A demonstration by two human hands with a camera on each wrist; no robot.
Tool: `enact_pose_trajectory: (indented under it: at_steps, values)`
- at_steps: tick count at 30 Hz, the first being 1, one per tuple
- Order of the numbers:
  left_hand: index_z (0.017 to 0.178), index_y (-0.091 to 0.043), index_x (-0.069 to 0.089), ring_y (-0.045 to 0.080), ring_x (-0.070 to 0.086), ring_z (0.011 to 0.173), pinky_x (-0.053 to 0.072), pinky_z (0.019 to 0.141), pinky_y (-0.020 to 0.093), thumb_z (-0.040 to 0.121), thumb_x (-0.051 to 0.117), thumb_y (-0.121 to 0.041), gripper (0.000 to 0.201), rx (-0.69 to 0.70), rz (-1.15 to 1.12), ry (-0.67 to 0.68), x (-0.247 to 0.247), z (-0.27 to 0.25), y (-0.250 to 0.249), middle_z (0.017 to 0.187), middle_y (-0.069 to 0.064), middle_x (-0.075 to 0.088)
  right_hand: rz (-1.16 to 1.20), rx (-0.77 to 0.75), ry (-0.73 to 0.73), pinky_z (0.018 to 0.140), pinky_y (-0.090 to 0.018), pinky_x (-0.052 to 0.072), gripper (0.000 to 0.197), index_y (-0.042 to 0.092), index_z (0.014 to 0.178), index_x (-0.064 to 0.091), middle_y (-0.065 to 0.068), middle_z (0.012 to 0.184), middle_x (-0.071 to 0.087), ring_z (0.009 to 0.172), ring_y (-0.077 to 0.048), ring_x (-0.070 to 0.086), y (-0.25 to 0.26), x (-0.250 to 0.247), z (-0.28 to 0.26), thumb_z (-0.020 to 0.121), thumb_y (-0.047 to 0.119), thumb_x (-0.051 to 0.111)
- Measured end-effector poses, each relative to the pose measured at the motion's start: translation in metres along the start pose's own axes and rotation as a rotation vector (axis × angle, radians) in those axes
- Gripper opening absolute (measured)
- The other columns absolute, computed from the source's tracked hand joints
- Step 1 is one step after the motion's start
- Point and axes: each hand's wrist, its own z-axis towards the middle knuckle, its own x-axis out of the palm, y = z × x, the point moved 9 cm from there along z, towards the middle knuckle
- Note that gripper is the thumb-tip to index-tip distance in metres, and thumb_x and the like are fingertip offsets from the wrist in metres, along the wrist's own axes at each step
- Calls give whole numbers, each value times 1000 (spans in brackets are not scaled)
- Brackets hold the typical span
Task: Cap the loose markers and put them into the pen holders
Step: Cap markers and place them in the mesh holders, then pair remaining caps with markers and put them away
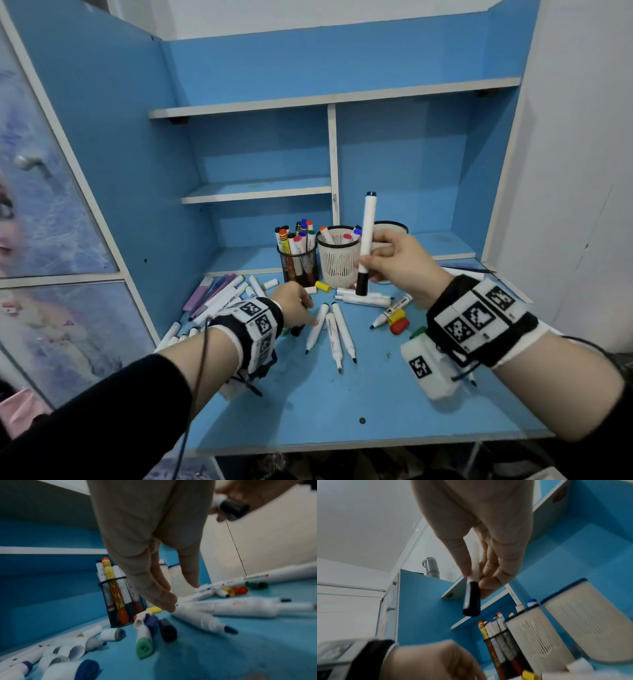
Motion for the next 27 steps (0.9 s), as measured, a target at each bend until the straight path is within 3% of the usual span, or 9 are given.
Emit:
enact_pose_trajectory:
  at_steps: [3,7,10,12,15,17,19,24,27]
  values:
    - [111,-6,66,20,61,95,48,76,23,78,75,-25,39,-20,127,54,11,12,-6,106,6,65,-13,-32,-41,63,-30,55,45,7,124,43,-16,82,63,74,-27,63,15,-5,19,84,-1,64]
    - [105,-4,66,16,57,72,49,71,24,78,74,-21,33,-62,213,111,20,25,-14,74,1,58,-63,-81,-91,67,-35,58,71,16,139,26,-19,86,64,72,-27,65,27,-11,42,83,-5,63]
    - [78,-12,54,16,55,82,50,73,23,75,77,-25,26,-77,299,115,23,30,-17,82,2,56,-77,-103,-134,72,-41,59,90,27,147,9,-21,93,65,74,-29,68,31,-15,53,81,-9,59]
    - [67,-14,44,16,54,81,46,69,22,75,76,-22,34,-98,308,105,21,31,-16,74,0,51,-85,-129,-160,71,-45,59,103,35,147,-2,-22,90,64,74,-31,68,31,-18,56,79,-10,60]
    - [80,-11,50,19,55,86,47,69,25,76,73,-14,24,-127,241,124,15,25,-12,83,2,54,-133,-189,-197,66,-49,58,117,53,139,-10,-26,83,65,71,-35,68,30,-22,59,74,-10,64]
    - [119,-11,50,25,60,97,53,76,30,77,71,-12,47,-120,122,120,9,20,-9,114,8,57,-154,-224,-216,66,-51,58,113,58,136,-4,-26,81,63,70,-35,67,29,-24,60,73,-8,64]
    - [135,-19,41,27,64,96,57,77,34,77,70,-10,65,-105,-64,76,-2,8,-7,126,9,52,-170,-249,-239,65,-51,58,105,56,135,5,-24,83,62,69,-35,67,29,-27,61,74,-7,62]
    - [118,-16,42,19,64,54,58,56,30,83,62,-3,43,-84,-469,21,-23,-36,1,82,11,63,-118,-268,-315,66,-48,59,85,46,130,19,-12,86,61,71,-29,68,28,-29,67,80,-10,58]
    - [113,-10,43,18,66,49,58,53,27,87,60,-5,31,-130,-731,-16,-23,-62,15,65,11,68,-93,-308,-371,67,-47,58,71,37,129,24,-7,81,59,71,-29,67,31,-24,71,84,-8,54]
